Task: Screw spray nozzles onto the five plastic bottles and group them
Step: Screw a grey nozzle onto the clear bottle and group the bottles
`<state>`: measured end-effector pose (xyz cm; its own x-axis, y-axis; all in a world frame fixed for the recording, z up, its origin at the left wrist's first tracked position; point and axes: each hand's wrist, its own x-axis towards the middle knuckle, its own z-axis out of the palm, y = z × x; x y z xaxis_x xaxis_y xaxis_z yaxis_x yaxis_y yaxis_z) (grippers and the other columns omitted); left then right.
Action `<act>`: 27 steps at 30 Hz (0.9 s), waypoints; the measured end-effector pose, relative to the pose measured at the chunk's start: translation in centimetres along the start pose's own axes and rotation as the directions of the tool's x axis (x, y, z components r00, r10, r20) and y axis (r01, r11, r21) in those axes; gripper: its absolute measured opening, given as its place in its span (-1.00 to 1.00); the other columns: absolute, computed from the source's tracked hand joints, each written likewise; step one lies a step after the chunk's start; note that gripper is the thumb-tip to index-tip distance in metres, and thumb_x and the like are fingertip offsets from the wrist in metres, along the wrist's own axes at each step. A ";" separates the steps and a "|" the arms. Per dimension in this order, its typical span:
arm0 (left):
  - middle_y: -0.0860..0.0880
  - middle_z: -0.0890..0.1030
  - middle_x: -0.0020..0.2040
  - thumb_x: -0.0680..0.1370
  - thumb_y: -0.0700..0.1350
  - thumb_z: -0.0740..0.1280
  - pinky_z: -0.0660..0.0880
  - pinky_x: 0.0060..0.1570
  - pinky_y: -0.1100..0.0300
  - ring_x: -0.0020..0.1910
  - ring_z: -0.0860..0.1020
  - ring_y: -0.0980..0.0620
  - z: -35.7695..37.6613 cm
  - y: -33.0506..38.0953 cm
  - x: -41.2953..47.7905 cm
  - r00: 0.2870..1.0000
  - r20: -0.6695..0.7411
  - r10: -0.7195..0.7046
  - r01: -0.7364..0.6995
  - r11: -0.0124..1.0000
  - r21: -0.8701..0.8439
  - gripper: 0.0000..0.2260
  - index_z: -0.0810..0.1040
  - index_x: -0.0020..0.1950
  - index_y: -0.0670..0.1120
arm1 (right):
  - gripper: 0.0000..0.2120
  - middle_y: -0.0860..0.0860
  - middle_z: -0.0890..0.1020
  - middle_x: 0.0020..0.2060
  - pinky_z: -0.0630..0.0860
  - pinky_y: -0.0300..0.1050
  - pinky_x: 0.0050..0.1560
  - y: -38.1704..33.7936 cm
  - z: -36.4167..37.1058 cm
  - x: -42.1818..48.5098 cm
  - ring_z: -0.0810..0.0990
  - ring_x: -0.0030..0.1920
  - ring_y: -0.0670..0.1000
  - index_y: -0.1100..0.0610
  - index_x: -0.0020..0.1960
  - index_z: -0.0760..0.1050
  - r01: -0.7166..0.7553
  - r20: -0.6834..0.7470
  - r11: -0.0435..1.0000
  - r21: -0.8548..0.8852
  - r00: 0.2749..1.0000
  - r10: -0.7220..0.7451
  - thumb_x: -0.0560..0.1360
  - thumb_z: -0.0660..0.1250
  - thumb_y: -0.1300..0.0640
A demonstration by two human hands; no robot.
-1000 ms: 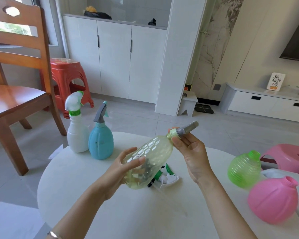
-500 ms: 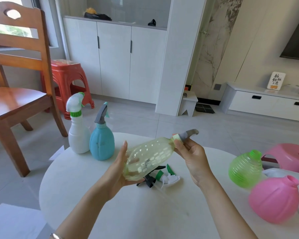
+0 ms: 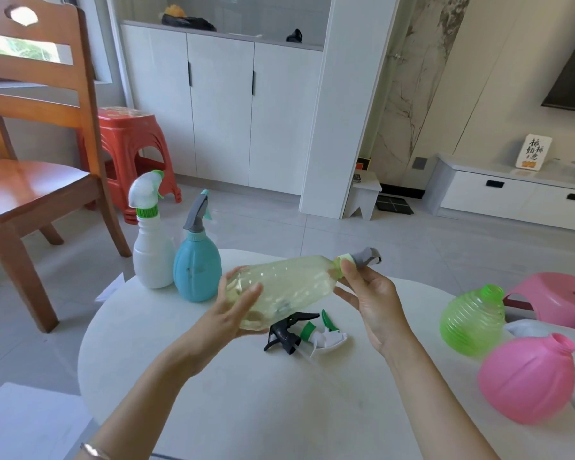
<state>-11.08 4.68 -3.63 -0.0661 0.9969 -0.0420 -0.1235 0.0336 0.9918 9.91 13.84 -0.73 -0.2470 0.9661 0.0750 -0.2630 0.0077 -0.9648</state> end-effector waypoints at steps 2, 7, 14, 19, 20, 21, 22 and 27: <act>0.11 0.51 0.30 0.30 0.20 0.54 0.54 -0.03 0.35 0.09 0.62 0.21 -0.1 -0.2 0.0 0.999 0.016 0.048 -0.049 0.997 0.062 -0.22 0.22 0.41 0.20 | -0.63 0.09 0.73 -0.08 0.60 -0.25 -0.10 0.1 0.1 0.0 0.68 -0.01 -0.04 0.16 -0.04 0.64 -0.027 -0.027 0.999 0.026 0.999 0.028 0.29 0.42 -0.08; -0.02 0.62 0.22 0.39 0.41 0.05 0.63 -0.05 0.01 0.03 0.68 -0.08 -0.3 0.5 0.0 0.982 0.103 -0.157 0.161 0.986 -0.038 -0.32 0.37 0.39 0.08 | -0.69 0.07 0.73 -0.08 0.60 -0.25 -0.08 0.6 0.4 -0.1 0.68 0.02 -0.04 0.14 -0.07 0.65 -0.033 -0.015 0.998 0.055 0.999 0.033 0.31 0.42 -0.04; -0.02 0.54 0.34 0.42 0.05 0.48 0.57 0.03 0.28 0.18 0.60 0.10 -1.2 0.3 0.2 0.994 0.106 -0.028 0.032 0.999 -0.032 -0.37 0.32 0.43 0.04 | -0.79 0.04 0.71 -0.06 0.59 -0.22 -0.05 0.5 0.2 0.2 0.67 0.03 -0.04 0.07 -0.18 0.67 -0.059 -0.015 0.994 0.095 0.998 0.061 0.32 0.42 -0.05; -0.08 0.49 0.35 0.42 0.25 0.25 0.60 0.08 0.02 0.12 0.64 -0.06 -0.8 0.8 0.0 0.993 0.077 -0.090 0.094 0.994 -0.051 -0.41 0.22 0.42 0.19 | -0.71 0.07 0.71 -0.02 0.60 -0.21 -0.05 1.1 0.4 0.2 0.67 0.04 -0.02 0.11 -0.08 0.66 -0.094 -0.023 0.993 0.074 0.995 0.096 0.30 0.43 -0.06; -0.03 0.48 0.36 0.41 0.18 0.37 0.55 0.17 0.00 0.15 0.63 -0.02 -1.0 0.9 0.0 0.997 0.057 -0.044 0.046 0.998 -0.045 -0.36 0.20 0.43 0.23 | -0.70 0.08 0.70 0.00 0.60 -0.20 -0.04 1.0 0.3 0.2 0.66 0.05 0.00 0.11 -0.08 0.65 -0.100 -0.036 0.992 0.081 0.994 0.104 0.29 0.44 -0.07; 0.02 0.47 0.37 0.38 0.09 0.50 0.47 0.28 0.00 0.19 0.60 0.02 -1.3 1.0 -0.1 0.999 0.048 -0.012 0.013 1.000 -0.023 -0.24 0.17 0.46 0.22 | -0.69 0.08 0.70 0.01 0.60 -0.19 -0.04 1.0 0.2 0.2 0.66 0.06 0.01 0.10 -0.08 0.65 -0.106 -0.047 0.991 0.087 0.993 0.110 0.28 0.45 -0.07; 0.05 0.45 0.40 0.32 0.05 0.58 0.41 0.34 0.02 0.23 0.57 0.06 -1.6 0.9 0.0 0.999 0.052 0.003 -0.002 1.000 -0.012 -0.12 0.14 0.50 0.19 | -0.68 0.08 0.70 0.01 0.60 -0.20 -0.05 1.0 0.2 0.2 0.66 0.06 0.00 0.09 -0.09 0.65 -0.109 -0.046 0.990 0.090 0.992 0.114 0.26 0.46 -0.08; -0.10 0.43 0.36 0.37 0.37 0.18 0.62 0.01 0.01 0.02 0.68 -0.06 -1.4 1.2 -0.3 0.982 0.052 -0.180 0.171 0.976 0.136 -0.26 0.10 0.50 0.16 | -0.65 0.05 0.70 -0.03 0.59 -0.26 -0.11 1.4 0.5 0.0 0.67 0.01 -0.06 0.13 -0.08 0.65 -0.109 -0.009 0.993 0.042 0.994 0.109 0.26 0.47 -0.08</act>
<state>-12.55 4.28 -2.58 0.0090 0.9770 -0.2132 0.0028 0.2132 0.9770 9.06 13.70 -1.97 -0.2657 0.9635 -0.0331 -0.2734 -0.1083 -0.9558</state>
